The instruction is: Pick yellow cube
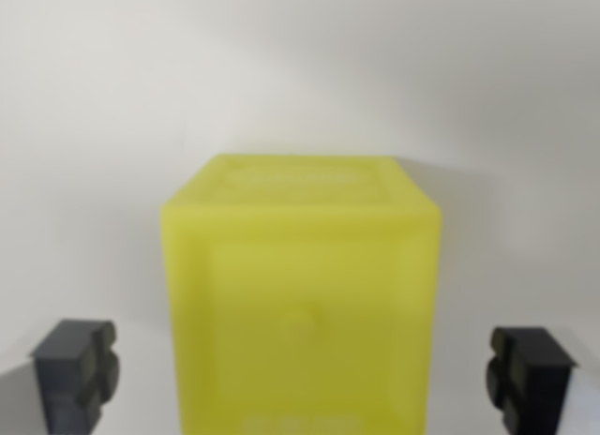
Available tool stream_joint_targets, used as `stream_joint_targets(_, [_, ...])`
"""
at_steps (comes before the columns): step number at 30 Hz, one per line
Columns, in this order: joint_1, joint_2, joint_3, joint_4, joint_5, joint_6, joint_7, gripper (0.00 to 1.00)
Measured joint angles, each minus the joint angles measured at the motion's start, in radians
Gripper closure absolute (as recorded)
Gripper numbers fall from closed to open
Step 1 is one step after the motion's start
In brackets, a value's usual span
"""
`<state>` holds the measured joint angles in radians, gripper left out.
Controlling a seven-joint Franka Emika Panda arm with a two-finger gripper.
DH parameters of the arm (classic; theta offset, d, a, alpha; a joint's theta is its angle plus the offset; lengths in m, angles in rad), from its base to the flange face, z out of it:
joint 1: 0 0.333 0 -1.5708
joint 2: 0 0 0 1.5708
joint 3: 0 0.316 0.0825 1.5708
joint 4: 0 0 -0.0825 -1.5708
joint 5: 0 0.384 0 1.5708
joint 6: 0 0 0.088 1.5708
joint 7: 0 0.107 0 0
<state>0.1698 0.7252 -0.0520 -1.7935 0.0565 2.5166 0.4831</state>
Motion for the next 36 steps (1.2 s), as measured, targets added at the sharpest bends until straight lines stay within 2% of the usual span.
stream_joint_targets(12, [0.001,0.059,0.0,0.022,0.008,0.036,-0.006,0.0])
stream_joint_targets(23, [0.001,0.063,0.0,0.024,0.009,0.038,-0.008,0.0])
stream_joint_targets(24, [0.001,0.063,0.0,0.024,0.009,0.038,-0.008,1.0])
stream_joint_targets(36, [0.001,0.02,0.0,0.009,0.006,0.01,-0.005,1.0])
